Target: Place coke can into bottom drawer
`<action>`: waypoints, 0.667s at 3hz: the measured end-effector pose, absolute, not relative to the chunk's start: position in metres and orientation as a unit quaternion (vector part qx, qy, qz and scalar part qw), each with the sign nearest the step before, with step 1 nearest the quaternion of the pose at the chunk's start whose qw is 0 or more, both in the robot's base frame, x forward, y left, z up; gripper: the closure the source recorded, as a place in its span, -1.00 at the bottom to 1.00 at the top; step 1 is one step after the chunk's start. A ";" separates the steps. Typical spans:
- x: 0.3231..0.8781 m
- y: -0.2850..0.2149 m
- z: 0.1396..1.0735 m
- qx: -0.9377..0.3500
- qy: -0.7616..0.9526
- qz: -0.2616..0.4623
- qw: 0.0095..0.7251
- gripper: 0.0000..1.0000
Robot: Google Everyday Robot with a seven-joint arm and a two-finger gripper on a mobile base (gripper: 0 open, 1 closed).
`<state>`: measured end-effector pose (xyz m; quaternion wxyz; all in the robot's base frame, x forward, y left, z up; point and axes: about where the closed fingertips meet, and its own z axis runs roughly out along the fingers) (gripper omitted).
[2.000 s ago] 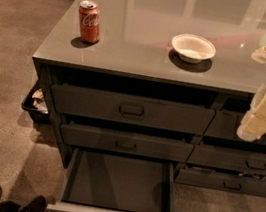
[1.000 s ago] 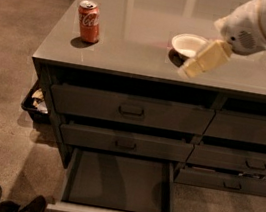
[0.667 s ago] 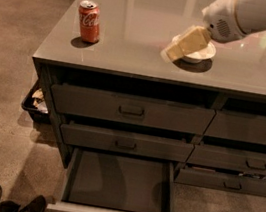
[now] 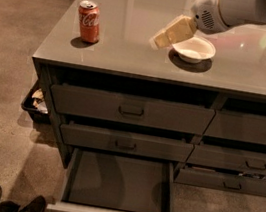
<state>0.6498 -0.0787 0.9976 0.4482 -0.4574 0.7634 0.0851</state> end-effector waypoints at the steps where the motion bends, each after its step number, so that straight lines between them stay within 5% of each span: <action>1: 0.656 -0.076 0.996 -0.438 0.766 0.086 0.463 -1.00; 2: 0.686 -0.056 0.992 -0.407 0.765 0.099 0.489 -1.00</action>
Offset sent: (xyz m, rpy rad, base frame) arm 0.0777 0.0465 -0.0127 0.1968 -0.0669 -0.1242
